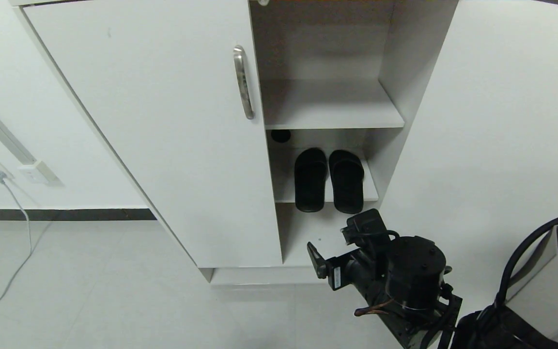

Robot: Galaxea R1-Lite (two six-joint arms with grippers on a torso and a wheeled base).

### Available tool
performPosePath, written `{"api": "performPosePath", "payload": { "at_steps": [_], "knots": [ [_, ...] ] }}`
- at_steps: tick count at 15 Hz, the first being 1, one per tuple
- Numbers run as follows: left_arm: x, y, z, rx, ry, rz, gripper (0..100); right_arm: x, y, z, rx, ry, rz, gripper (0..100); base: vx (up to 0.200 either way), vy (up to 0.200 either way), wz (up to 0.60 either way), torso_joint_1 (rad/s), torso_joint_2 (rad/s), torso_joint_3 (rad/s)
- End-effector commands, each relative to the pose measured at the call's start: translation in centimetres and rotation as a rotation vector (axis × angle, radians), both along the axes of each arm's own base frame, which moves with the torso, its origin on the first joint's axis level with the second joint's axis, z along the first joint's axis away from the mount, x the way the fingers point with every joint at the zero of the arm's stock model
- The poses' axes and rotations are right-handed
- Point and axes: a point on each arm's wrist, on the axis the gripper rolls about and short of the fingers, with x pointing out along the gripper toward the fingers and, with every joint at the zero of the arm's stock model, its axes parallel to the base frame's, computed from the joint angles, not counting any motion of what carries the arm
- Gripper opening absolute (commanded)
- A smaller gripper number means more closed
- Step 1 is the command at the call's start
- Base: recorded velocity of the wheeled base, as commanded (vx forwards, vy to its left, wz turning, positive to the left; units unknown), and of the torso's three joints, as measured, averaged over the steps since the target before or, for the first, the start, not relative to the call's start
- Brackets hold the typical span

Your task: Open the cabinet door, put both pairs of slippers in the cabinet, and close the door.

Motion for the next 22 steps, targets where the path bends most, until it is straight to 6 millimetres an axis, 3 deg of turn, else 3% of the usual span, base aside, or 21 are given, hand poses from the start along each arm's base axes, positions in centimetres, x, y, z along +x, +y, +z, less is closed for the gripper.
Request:
{"api": "performPosePath", "payload": {
  "at_steps": [1, 12, 22],
  "knots": [
    [0.01, 0.0, 0.0, 0.0, 0.001, 0.0, 0, 0.01, 0.03, -0.1, -0.002, 0.001, 0.001, 100, 0.0, 0.0, 0.0, 0.002, 0.0, 0.188],
    [0.01, 0.0, 0.0, 0.003, 0.001, -0.001, 0, 0.03, -0.04, 0.02, 0.009, -0.008, -0.003, 100, 0.0, 0.0, 0.0, 0.0, 0.0, 0.192],
    [0.01, 0.0, 0.0, 0.003, 0.001, -0.001, 0, 0.02, -0.05, -0.03, 0.008, -0.009, -0.004, 100, 0.0, 0.0, 0.0, 0.0, 0.0, 0.0]
  ]
}}
